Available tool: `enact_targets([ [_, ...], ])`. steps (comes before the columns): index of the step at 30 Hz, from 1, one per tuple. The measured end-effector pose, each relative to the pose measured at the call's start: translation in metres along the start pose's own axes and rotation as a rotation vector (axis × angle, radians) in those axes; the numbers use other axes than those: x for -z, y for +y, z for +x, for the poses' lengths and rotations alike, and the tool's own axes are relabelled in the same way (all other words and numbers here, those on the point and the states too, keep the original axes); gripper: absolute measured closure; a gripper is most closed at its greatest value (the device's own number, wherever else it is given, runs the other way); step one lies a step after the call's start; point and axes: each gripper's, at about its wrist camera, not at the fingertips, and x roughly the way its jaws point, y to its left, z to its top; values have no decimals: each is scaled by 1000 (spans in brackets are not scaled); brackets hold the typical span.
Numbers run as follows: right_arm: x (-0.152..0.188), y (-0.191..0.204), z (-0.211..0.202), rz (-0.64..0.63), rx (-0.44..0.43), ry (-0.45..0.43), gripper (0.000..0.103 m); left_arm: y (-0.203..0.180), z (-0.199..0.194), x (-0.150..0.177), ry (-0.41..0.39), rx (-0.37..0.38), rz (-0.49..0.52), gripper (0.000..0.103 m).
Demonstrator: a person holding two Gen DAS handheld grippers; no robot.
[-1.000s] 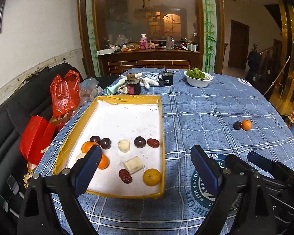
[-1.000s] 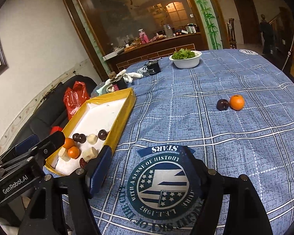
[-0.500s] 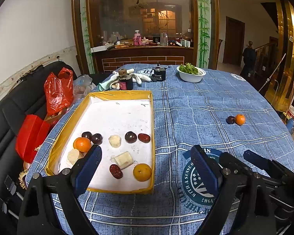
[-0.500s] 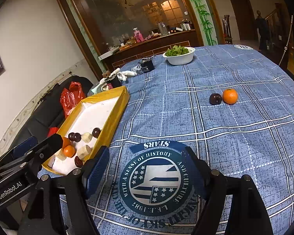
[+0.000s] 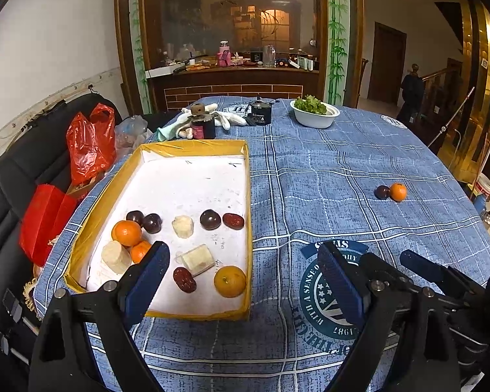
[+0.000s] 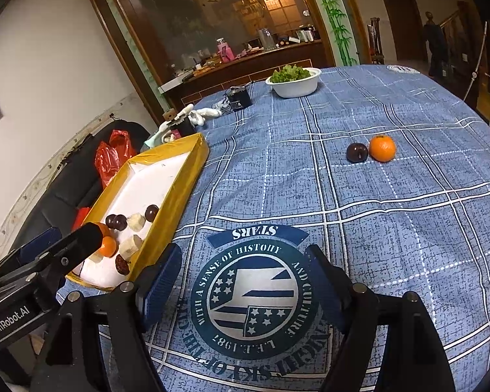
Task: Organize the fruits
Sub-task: 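Move both tools back toward the last plum and orange on the table, then grasp the last orange with the right tool while the left tool grasps the last plum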
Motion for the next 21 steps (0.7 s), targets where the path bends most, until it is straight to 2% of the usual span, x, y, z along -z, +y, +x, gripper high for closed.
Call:
enact_targets([
  [9,2,-8,5,11,11,20,21,-6,5,3,18,22,17,12],
  [13,-4,-20,-3,16,21,1,21,-6,9,4,34,52,11,11],
  [17,-13,-54,-15,27,98,-22,20,-4,18,-2,80,108,-26,12],
  [21,-29,-99,-25,68,204,-30,20,-7,19,-14,69,153,-29,12],
])
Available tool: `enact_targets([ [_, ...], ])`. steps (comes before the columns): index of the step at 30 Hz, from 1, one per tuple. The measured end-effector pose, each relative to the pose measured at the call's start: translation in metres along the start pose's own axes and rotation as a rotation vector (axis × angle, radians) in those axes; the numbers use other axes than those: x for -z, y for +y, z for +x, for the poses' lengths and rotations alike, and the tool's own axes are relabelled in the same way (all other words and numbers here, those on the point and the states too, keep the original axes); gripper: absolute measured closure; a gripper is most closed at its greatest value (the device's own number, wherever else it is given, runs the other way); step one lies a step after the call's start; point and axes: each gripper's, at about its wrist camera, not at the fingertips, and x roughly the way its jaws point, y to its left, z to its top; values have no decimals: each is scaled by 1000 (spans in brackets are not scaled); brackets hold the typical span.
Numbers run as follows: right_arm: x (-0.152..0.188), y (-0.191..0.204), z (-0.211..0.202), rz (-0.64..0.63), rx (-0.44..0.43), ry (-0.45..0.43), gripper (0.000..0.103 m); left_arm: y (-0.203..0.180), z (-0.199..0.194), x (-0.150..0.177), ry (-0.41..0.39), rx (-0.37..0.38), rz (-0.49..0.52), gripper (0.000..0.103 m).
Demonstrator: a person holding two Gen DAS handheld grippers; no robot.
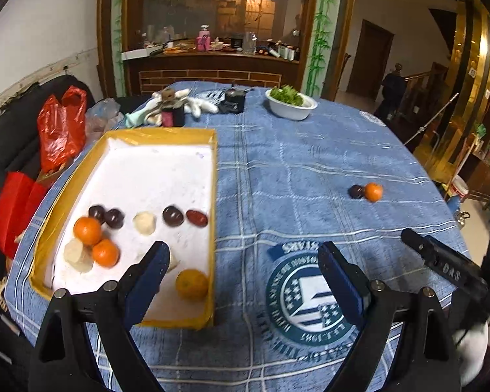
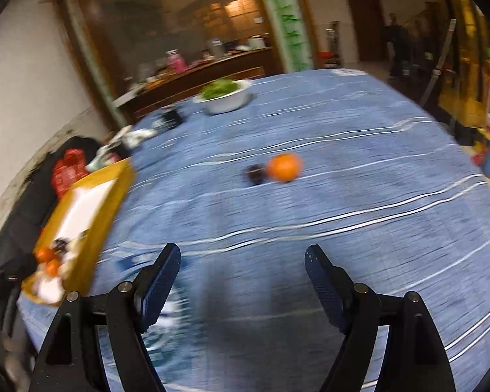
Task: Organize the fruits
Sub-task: 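Grasp the last orange with the right tool while the left tool grasps the last plum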
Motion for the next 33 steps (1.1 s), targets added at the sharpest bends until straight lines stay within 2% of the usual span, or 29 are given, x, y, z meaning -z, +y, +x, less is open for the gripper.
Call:
enact_targets([
  [3,-19,-31,8,50,38,10,20,-4,11,-3,26,48,-10,12],
  [5,-33,-46,21,89,14,36,22,-11,23,-5,57,101,-16,12],
  [7,-52,-57,40,131,-22,59,28,-22,31,-9,79,155,-3,12],
  [9,-64,-60,56,139,-24,70,38,-30,38,-14,95,199,2,14],
  [10,-71,-62,68,141,-26,78,40,-35,44,-19,104,210,7,15],
  [17,-88,-57,115,132,-88,122,40,-51,88,-49,127,181,30,16],
  [22,-85,-51,125,94,-107,126,39,-68,121,-60,157,230,32,16],
  [23,-85,-48,126,77,-105,124,40,-74,129,-61,164,234,37,16],
  [24,-83,-44,125,59,-107,127,52,-80,137,-63,173,242,40,16],
  [25,-81,-41,126,44,-123,134,58,-83,141,-63,180,248,39,16],
  [29,-81,-45,124,61,-128,126,65,-96,161,-61,203,273,29,16],
  [33,-89,-67,115,155,-152,100,64,-105,179,-57,245,260,36,16],
])
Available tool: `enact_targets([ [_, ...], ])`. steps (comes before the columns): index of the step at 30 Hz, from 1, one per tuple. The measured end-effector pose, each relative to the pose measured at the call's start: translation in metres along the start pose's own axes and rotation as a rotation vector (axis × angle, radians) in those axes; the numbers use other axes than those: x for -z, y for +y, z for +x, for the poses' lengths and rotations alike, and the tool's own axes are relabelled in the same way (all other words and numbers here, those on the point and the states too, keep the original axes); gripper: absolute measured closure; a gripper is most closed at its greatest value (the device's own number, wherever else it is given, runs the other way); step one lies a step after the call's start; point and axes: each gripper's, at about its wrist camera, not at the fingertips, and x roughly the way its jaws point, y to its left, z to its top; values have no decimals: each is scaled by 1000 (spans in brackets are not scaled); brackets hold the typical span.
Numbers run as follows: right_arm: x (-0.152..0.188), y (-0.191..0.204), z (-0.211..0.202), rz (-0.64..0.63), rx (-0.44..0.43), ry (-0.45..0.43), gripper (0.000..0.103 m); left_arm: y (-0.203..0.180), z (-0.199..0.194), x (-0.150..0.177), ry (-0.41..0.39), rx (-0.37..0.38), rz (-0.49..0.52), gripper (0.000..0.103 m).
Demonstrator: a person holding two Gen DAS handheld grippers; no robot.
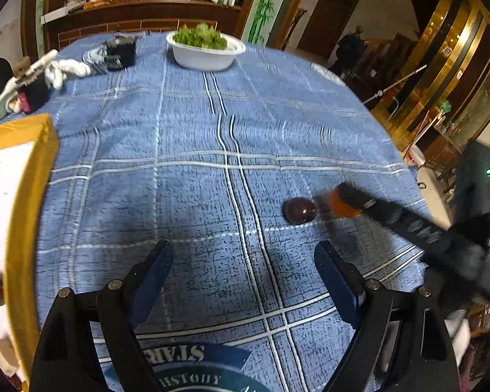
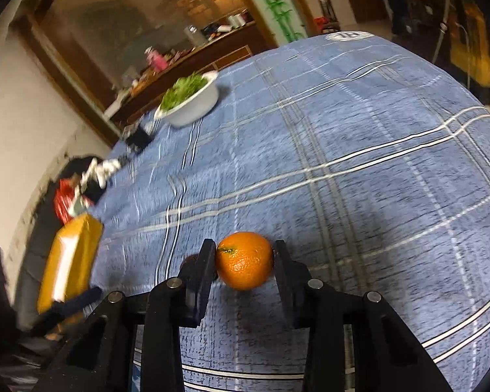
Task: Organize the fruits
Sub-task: 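Grasp the last orange with the right tool while the left tool grasps the last plum, then carry the orange and plum into the tray and open both tools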
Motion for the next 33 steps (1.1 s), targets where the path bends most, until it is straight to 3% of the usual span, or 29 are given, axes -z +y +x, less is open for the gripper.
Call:
enact_targets([
  [3,-4,-3,-6,19,12,-23,64,-10,11,-6,-8,5,13,16],
  [9,-6,-4,-9,36,10,-14,64,-49,39,-18,-34,-40,170,17],
  [10,-6,-4,-9,37,9,-17,64,-53,43,-18,-32,-49,192,30],
  [11,-6,-5,-10,40,9,-19,64,-58,50,-16,-18,-61,228,63],
  [13,-6,-7,-10,48,5,-16,64,-61,55,-13,15,0,251,78],
  [16,-5,-7,-10,49,2,-11,64,-68,39,-4,-41,-64,302,78],
  [22,-7,-7,-14,33,21,-37,64,-52,-24,12,-128,-69,260,78],
  [29,-5,-6,-26,5,91,-122,64,14,-108,42,-212,-86,51,77],
  [33,5,6,-35,-37,150,-160,64,63,-138,57,-244,-146,-51,77],
])
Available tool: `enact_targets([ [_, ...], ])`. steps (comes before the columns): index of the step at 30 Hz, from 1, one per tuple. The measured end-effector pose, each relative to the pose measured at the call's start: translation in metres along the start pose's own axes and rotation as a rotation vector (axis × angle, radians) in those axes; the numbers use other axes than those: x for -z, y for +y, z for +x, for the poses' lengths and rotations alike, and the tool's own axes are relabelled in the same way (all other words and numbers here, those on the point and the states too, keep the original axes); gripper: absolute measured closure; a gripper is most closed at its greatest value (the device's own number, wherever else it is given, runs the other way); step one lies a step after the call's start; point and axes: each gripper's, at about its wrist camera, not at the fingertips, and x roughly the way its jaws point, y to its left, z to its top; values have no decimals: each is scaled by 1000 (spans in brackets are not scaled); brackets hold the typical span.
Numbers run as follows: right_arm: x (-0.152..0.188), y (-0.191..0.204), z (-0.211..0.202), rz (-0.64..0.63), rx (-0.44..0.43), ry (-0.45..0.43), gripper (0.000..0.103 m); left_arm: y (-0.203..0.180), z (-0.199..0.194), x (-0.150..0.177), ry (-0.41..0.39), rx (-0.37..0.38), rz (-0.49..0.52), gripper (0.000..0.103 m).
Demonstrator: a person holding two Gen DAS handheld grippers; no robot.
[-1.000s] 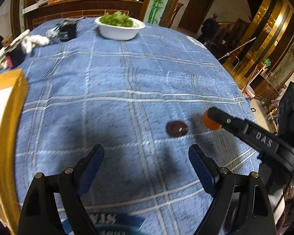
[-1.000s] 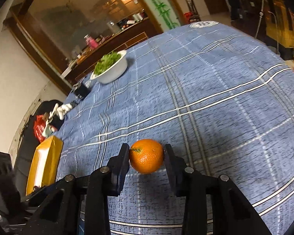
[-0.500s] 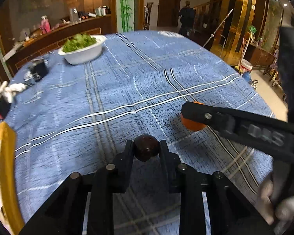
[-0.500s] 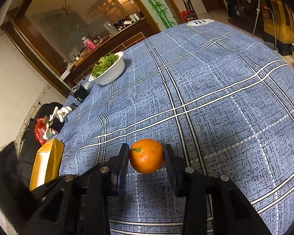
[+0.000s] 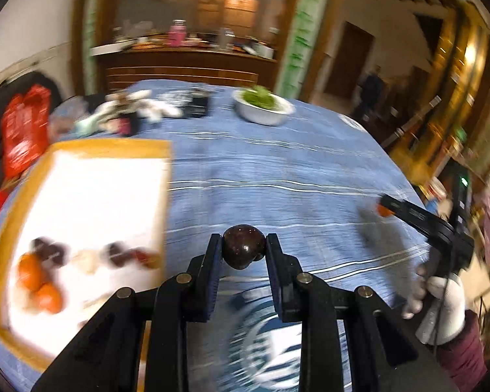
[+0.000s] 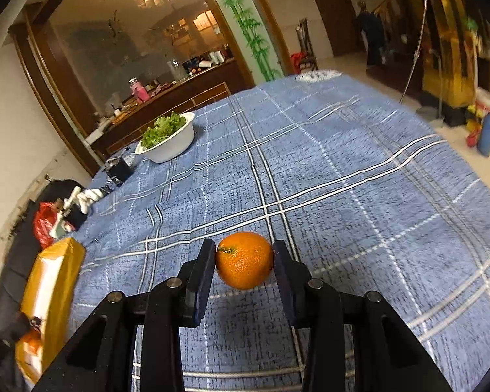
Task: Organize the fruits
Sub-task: 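Carry the orange and plum into the tray and open both tools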
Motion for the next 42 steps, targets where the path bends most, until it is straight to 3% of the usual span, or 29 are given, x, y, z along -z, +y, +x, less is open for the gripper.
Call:
enact_targets([
  [4,18,27,-22,-3,-105,33,64,54,-34,9,-52,-51,-87,77],
  [13,65,178,-47,-318,-294,122,63,153,-65,35,-89,-92,-297,77],
  [18,97,248,-33,-424,-364,206,63,172,-56,47,-57,-82,-345,77],
  [22,120,285,-16,-505,-364,245,63,175,-45,50,-39,-68,-341,77],
  [28,137,314,9,-573,-338,290,62,179,-36,51,-23,-52,-348,73],
  [32,139,318,21,-572,-339,318,62,179,-39,49,-34,-50,-357,42],
  [36,133,311,11,-545,-359,284,40,179,-47,47,-55,-63,-368,38],
  [39,127,305,-4,-528,-354,245,40,176,-54,44,-66,-86,-372,32],
  [42,120,287,-32,-476,-348,170,35,166,-65,42,-99,-182,-336,28],
])
